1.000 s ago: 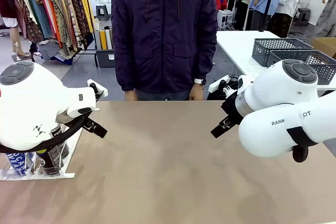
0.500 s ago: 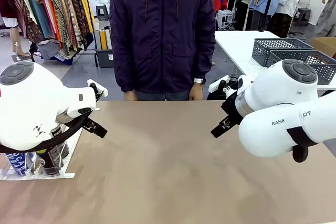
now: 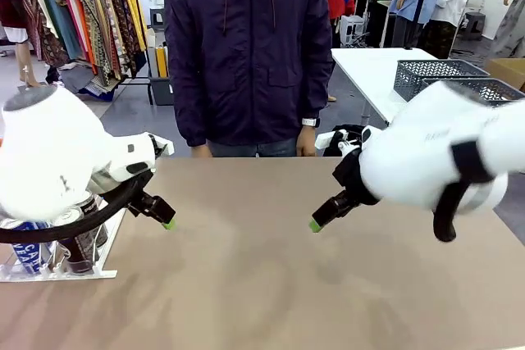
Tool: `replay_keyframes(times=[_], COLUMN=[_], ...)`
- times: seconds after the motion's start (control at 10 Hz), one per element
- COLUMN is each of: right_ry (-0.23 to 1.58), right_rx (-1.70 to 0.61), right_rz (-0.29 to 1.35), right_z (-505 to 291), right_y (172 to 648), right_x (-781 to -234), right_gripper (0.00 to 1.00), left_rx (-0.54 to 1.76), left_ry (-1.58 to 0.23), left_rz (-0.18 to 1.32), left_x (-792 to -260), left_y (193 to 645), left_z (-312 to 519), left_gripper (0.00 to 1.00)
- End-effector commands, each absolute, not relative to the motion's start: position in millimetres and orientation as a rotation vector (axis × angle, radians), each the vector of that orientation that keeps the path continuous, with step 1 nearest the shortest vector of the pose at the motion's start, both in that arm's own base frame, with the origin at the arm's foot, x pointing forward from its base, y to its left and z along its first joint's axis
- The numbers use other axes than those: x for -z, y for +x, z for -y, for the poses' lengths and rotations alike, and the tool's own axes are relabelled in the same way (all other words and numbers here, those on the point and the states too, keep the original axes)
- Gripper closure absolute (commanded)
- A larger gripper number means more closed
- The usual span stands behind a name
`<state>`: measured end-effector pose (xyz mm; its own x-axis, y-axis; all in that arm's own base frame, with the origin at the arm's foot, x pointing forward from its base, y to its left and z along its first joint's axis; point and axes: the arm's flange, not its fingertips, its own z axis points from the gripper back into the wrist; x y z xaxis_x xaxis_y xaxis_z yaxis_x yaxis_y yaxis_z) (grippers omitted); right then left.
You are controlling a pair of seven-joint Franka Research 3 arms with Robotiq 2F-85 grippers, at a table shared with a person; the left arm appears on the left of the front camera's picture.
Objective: Retrieve and store the cans from the dispenser.
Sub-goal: Pick up one can from the Automatic Can Dispenser and place it in the middle of the table.
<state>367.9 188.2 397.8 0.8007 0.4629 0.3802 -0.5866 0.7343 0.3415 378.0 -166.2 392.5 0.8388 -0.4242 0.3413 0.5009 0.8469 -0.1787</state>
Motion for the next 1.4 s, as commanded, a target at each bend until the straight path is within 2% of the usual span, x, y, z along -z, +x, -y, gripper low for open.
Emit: replay_keyframes(times=[0.0, 0.1, 0.2, 0.3, 0.4, 0.7, 0.9, 1.0, 1.1, 1.2, 1.3], right_ry=[0.749, 0.892, 0.985, 1.061, 1.177, 1.384, 1.408, 1.408, 1.354, 1.392, 1.392], right_rx=[-0.432, -0.425, -0.361, -0.295, -0.137, 0.234, 0.389, 0.381, 0.334, 0.447, 0.447], right_rz=[0.153, 0.126, 0.219, 0.339, 0.497, 0.732, 0.767, 0.786, 0.829, 0.757, 0.757], right_z=[-112, -76, -31, 13, 85, 205, 235, 237, 228, 266, 266], right_y=[371, 357, 336, 318, 291, 245, 227, 227, 231, 215, 215], right_x=[-449, -475, -499, -513, -516, -464, -433, -427, -426, -432, -432], right_gripper=[0.00, 0.00, 0.00, 0.00, 0.00, 0.00, 0.00, 0.00, 0.00, 0.00, 0.00], left_rx=[0.400, 0.411, 0.407, 0.364, 0.298, 0.048, -0.119, -0.153, -0.195, -0.158, -0.158], left_ry=[-0.562, -0.748, -0.941, -1.036, -1.084, -1.181, -1.289, -1.270, -1.147, -1.243, -1.243], left_rz=[0.215, 0.239, 0.352, 0.457, 0.556, 0.602, 0.658, 0.728, 0.786, 0.664, 0.664], left_x=[-459, -493, -524, -540, -542, -498, -462, -450, -447, -448, -448], left_y=[369, 357, 341, 328, 305, 276, 265, 260, 264, 245, 245], left_z=[114, 81, 34, -8, -66, -185, -244, -255, -250, -250, -250], left_gripper=[0.00, 0.00, 0.00, 0.00, 0.00, 0.00, 0.00, 0.00, 0.00, 0.00, 0.00])
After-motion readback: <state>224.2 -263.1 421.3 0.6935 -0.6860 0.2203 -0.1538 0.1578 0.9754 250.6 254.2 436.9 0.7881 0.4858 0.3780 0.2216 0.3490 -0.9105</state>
